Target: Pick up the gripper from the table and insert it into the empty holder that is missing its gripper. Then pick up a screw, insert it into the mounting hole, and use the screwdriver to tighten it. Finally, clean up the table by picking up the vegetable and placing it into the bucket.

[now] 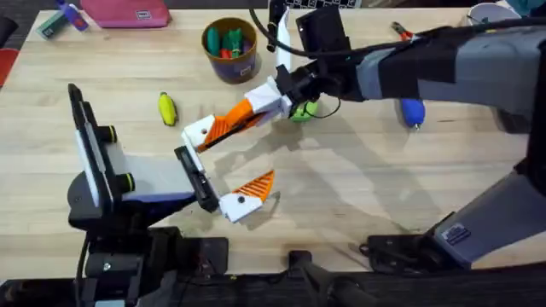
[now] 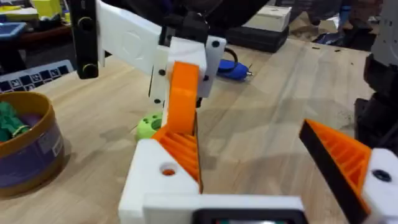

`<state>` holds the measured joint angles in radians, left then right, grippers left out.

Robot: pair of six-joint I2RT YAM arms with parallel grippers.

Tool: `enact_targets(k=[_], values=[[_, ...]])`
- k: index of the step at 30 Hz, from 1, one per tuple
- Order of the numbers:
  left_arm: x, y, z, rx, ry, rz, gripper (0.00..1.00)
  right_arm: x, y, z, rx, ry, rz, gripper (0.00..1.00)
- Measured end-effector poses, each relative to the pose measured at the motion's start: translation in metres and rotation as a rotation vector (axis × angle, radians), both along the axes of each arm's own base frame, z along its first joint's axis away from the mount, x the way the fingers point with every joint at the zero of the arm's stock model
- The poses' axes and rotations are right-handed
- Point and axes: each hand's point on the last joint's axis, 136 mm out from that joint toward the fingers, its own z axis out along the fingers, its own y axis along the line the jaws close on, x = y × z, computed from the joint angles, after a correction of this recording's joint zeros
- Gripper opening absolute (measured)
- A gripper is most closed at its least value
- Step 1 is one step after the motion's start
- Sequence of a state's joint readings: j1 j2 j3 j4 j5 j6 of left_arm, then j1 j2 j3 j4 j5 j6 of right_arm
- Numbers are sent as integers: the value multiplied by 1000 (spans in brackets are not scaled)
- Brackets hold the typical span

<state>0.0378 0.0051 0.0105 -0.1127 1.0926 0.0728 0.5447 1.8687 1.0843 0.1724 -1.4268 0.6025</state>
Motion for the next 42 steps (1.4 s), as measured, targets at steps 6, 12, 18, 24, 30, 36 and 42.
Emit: enact_targets(k=[6, 12, 18, 24, 30, 36, 42], values=[[0, 0, 0, -1, 2, 2, 986, -1, 0, -3, 5, 5, -6, 8], [-1, -1, 0, -6, 12, -6, 985, -4, -2, -6, -8, 36, -5, 8], [-2, -1, 0, -8, 15, -12, 985, -5, -3, -6, -17, 45, -13, 8], [-4, -2, 0, -14, 26, -22, 986, -7, -6, -9, -27, 57, -21, 8], [-4, -2, 0, -15, 27, -25, 987, -7, -6, -8, -31, 58, -27, 8], [-4, -2, 0, -16, 28, -28, 986, -7, -6, -9, -36, 64, -29, 8], [-4, -2, 0, -17, 29, -28, 986, -7, -6, -9, -39, 71, -30, 8]])
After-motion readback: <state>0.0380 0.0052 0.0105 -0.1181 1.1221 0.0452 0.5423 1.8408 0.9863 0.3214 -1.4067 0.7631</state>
